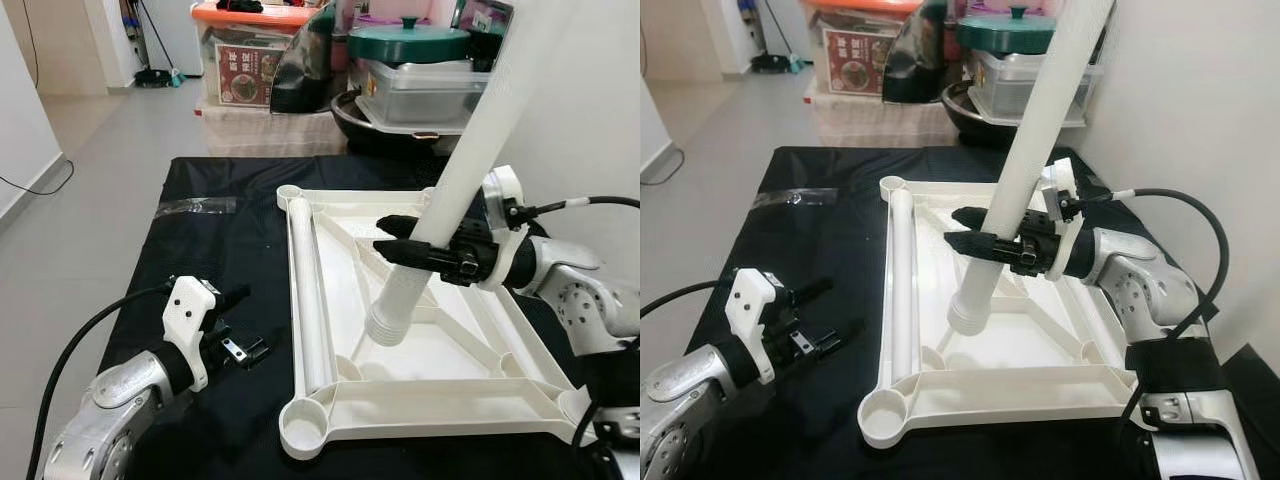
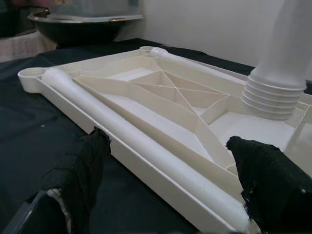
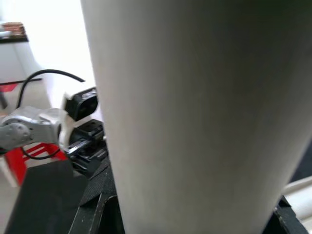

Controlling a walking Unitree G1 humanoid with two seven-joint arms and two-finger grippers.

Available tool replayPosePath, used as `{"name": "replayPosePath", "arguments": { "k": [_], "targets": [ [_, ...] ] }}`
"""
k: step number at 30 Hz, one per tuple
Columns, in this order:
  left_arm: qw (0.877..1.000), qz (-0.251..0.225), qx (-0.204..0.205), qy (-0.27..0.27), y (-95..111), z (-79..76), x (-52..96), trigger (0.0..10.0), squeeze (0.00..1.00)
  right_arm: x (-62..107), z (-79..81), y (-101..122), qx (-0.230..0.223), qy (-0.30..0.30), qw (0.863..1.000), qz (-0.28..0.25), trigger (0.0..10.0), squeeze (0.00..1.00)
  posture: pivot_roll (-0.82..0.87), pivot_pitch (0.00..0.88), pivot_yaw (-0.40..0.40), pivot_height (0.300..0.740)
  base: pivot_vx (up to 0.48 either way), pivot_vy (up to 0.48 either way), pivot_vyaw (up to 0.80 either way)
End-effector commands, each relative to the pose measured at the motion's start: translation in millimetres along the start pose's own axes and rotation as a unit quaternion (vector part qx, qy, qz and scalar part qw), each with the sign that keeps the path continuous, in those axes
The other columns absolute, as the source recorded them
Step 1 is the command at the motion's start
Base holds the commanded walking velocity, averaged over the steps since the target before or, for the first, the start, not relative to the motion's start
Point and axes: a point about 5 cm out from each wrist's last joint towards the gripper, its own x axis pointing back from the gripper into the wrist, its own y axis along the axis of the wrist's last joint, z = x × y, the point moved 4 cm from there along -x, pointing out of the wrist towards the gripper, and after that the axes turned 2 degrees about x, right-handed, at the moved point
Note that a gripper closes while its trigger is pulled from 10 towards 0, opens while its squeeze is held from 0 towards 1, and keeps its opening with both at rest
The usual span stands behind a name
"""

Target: Building children table

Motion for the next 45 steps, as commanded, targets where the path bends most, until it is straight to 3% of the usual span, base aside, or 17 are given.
{"name": "replayPosePath", "arguments": {
  "k": [1, 7, 20, 22, 29, 34, 45],
  "targets": [
    [1.000, 0.000, 0.009, 0.004, 0.3, -1.1, 2.1, 10.0, 0.00, -3.8, 4.0, 2.1, 0.009, 0.015, 1.000, -0.005, 0.0, 0.00, 0.09, 0.000, -0.104, 0.740, 0.000, 0.000, 0.00],
    [1.000, 0.007, 0.020, 0.011, -4.7, -2.4, 2.1, 10.0, 0.00, -7.8, 5.6, 3.1, 0.011, 0.017, 1.000, -0.017, 0.0, 0.00, 0.09, 0.000, -0.105, 0.740, 0.000, 0.000, 0.00],
    [0.998, 0.026, 0.057, 0.003, -22.5, -29.6, -1.0, 10.0, 0.00, -31.4, 2.7, -3.7, -0.014, -0.071, 0.995, -0.071, 0.0, 0.00, 0.09, 0.000, -0.102, 0.740, 0.000, 0.000, 0.00],
    [0.997, 0.033, 0.064, 0.007, -26.4, -32.2, 1.4, 10.0, 0.00, -34.6, 11.3, -6.4, -0.021, -0.066, 0.994, -0.081, 0.0, 0.00, 0.10, 0.000, -0.099, 0.740, 0.000, 0.000, 0.00],
    [0.997, 0.038, 0.070, 0.011, -29.8, -33.3, 4.0, 10.0, 0.00, -35.4, 22.1, -11.8, -0.023, -0.053, 0.995, -0.077, 0.0, 0.00, 0.10, 0.000, -0.095, 0.740, 0.000, 0.067, 0.00],
    [0.997, 0.037, 0.064, 0.014, -30.7, -31.8, 2.5, 10.0, 0.00, -36.5, 20.2, -12.0, -0.020, -0.070, 0.995, -0.073, 0.0, 0.00, 0.09, 0.000, -0.092, 0.740, 0.000, 0.474, 0.00],
    [0.997, 0.029, 0.070, 0.026, -30.2, -31.2, 5.0, 10.0, 0.00, -43.0, 21.2, -18.8, -0.033, -0.088, 0.993, -0.070, 0.0, 0.00, 0.10, 0.000, -0.101, 0.740, 0.000, 0.000, 0.00]
  ]
}}
